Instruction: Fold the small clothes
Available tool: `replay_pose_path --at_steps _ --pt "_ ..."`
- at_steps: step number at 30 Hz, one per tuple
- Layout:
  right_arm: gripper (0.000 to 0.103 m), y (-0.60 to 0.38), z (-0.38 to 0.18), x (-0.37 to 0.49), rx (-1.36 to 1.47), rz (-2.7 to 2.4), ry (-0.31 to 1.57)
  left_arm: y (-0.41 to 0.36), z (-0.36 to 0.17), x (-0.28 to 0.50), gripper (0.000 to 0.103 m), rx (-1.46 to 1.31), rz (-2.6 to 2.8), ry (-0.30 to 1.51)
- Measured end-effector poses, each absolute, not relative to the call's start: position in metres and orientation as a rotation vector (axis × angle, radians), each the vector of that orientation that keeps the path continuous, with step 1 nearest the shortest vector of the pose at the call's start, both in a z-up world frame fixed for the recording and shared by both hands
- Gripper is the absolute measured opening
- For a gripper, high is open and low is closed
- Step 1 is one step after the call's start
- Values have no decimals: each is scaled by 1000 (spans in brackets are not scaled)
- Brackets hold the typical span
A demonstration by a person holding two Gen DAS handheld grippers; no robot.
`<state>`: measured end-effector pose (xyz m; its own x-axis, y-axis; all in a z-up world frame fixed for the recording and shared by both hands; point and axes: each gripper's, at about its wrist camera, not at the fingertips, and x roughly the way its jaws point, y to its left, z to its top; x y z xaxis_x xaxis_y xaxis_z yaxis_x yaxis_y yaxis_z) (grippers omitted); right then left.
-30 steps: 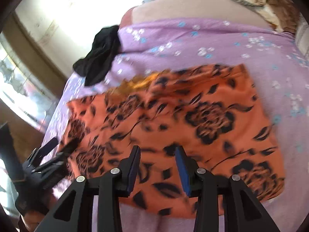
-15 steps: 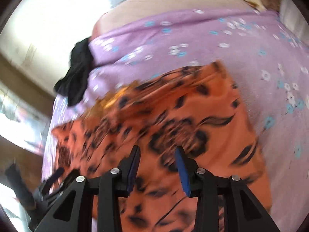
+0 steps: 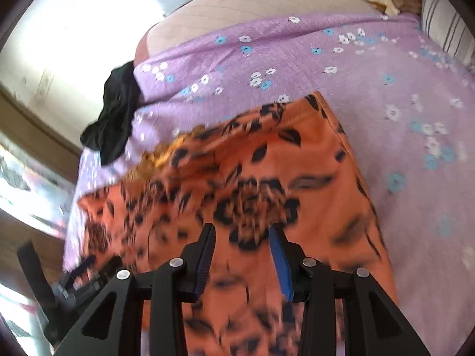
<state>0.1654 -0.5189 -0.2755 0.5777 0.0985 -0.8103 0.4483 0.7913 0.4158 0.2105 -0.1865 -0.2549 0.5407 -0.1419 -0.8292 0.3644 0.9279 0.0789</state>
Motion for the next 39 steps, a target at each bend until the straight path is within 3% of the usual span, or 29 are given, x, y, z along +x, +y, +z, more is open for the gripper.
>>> replay_pose_path --at_steps 2,4,9,17,19,22,27,31,39 --pt "46 -510 -275 156 652 -196 970 -173 -258 206 90 252 -263 979" --pt "58 -503 -287 148 663 -177 1029 -166 -266 207 91 244 -247 1004" --pt "60 -490 -307 152 620 -202 1123 -173 -269 201 91 315 -248 994" --pt "59 -508 -266 198 569 -196 1004 -148 -247 226 91 253 -189 933" --pt "56 -516 -273 223 561 -213 1024 -141 -250 234 91 243 -166 951" --pt "37 -526 -292 267 556 -224 1047 -129 -257 250 91 220 -139 993" --pt "38 -548 -315 316 589 -326 1030 -123 -267 260 91 201 -154 1026" --pt "38 -546 -297 325 616 -335 979 -111 -271 261 91 158 -168 1055" --pt "38 -404 -261 366 614 208 980 -91 -276 251 93 108 -196 1071"
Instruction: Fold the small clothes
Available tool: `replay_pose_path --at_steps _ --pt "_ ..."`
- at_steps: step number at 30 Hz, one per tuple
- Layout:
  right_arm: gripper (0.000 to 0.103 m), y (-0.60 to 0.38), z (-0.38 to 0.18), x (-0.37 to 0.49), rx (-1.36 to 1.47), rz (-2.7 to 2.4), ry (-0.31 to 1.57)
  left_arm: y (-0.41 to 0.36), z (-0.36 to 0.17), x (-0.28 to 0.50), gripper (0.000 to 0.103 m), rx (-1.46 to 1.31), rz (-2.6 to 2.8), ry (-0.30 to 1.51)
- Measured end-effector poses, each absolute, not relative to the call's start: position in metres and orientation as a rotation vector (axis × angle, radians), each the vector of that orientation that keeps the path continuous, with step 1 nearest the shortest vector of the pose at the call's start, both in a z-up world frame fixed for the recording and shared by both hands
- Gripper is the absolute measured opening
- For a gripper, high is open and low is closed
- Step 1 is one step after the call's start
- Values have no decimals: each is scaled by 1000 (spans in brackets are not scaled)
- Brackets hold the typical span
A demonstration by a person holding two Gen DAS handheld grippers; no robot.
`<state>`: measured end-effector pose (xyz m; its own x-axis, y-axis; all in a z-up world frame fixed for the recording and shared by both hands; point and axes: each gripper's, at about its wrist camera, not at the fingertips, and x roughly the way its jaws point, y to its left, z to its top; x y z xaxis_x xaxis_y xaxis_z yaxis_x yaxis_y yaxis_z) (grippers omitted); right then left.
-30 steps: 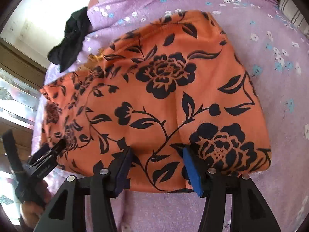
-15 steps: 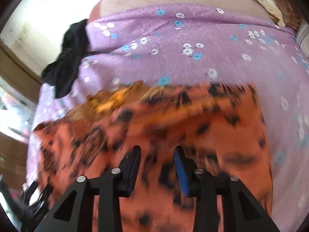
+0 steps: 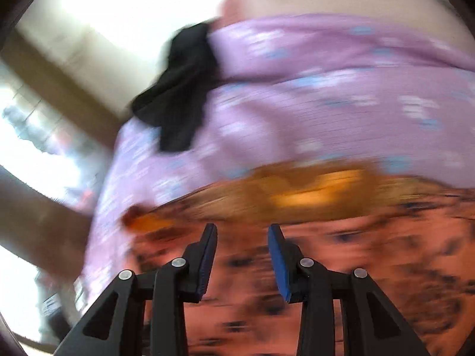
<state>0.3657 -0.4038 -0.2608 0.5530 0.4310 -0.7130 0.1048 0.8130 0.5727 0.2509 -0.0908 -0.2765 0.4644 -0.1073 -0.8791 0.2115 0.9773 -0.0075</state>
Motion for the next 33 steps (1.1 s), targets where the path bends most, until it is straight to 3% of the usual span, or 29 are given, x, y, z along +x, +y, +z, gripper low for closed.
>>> replay_pose_path --at_steps 7,14,20,33 --pt "38 -326 -298 420 580 227 1124 -90 -276 250 93 107 -205 1075" --pt "38 -329 -308 443 612 110 1021 -84 -268 248 93 120 -199 1045" --pt "39 -361 -283 387 646 97 922 -88 -255 242 92 247 -88 911" --pt "39 -427 -270 206 440 -114 989 -105 -274 239 94 318 -75 924"
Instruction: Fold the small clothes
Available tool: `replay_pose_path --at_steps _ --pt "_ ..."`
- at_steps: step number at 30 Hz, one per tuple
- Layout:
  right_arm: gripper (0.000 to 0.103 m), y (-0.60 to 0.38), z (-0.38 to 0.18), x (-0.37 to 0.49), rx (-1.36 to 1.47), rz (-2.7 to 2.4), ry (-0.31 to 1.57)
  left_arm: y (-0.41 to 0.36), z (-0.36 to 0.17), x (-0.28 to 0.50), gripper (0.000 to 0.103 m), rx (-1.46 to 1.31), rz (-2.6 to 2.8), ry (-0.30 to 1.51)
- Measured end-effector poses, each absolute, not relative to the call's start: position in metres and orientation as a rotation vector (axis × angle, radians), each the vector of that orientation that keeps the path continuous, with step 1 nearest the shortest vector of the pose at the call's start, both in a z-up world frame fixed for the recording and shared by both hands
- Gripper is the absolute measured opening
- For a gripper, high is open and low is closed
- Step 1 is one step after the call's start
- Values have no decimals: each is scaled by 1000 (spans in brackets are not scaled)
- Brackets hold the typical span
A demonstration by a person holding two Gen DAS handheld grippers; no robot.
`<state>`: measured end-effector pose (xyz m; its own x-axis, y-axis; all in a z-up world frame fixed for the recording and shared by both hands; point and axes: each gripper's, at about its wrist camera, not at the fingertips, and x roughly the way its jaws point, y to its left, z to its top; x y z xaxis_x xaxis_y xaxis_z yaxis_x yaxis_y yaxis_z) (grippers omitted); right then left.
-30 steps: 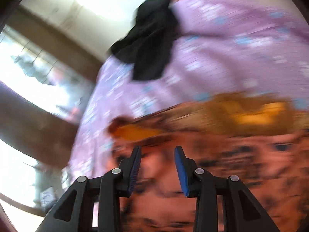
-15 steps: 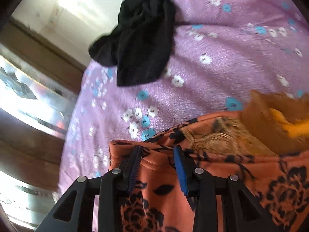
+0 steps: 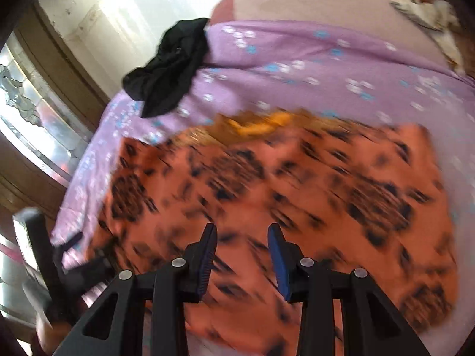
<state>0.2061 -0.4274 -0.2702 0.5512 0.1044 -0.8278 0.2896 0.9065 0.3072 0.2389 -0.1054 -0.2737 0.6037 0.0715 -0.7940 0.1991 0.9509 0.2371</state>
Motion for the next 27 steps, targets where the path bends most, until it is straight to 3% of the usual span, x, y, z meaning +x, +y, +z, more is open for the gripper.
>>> replay_pose_path --at_steps 6,21,27 --pt "40 -438 -306 192 461 -124 1023 -107 -277 239 95 343 -61 904" --pt "43 -408 -278 196 462 17 950 -105 -261 230 95 304 -25 882" --pt "44 -384 -308 211 439 45 1028 -91 -278 246 97 226 -1 972"
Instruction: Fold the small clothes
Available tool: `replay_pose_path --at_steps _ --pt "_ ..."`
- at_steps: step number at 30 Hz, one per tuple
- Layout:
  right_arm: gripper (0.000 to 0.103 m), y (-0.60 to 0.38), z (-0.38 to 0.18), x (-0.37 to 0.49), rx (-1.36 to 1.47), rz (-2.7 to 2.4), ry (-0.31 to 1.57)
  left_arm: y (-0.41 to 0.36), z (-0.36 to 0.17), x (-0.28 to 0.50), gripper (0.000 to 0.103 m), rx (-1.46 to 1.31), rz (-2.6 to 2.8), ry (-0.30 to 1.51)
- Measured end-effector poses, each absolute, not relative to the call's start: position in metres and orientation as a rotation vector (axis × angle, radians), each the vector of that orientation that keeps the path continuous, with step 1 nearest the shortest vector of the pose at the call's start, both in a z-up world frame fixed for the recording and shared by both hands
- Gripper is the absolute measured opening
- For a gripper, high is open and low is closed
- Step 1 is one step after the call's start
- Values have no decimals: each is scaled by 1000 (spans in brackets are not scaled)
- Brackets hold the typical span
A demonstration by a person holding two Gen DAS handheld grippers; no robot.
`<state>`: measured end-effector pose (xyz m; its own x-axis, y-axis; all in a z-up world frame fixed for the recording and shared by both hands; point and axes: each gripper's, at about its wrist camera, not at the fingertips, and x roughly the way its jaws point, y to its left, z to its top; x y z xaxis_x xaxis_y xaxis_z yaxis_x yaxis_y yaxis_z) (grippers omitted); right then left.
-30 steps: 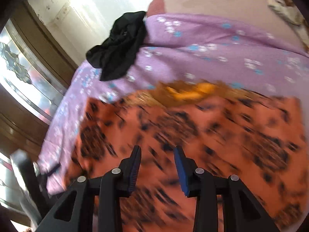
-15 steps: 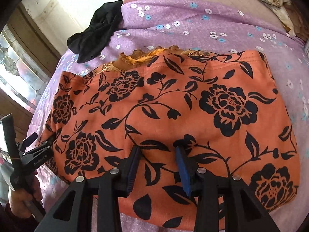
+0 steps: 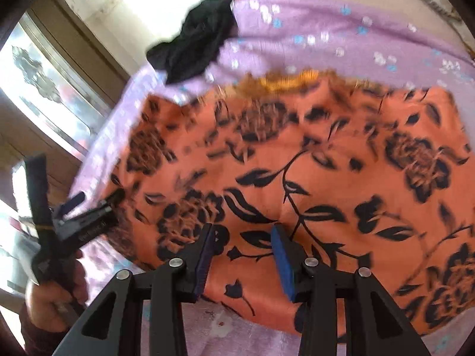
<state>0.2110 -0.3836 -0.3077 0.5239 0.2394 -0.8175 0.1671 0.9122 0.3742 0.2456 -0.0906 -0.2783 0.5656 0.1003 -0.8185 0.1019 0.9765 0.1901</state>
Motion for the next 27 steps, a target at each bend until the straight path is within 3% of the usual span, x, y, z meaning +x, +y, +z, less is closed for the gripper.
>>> replay_pose_path --at_steps 15,19,27 --pt "43 -413 -281 169 614 93 970 -31 -266 194 97 -245 -103 1102" --pt "59 -438 -289 145 810 94 966 -34 -275 195 94 -385 -277 1144" --pt "68 -492 -329 53 1181 -72 877 -37 -287 202 89 -599 -396 1181"
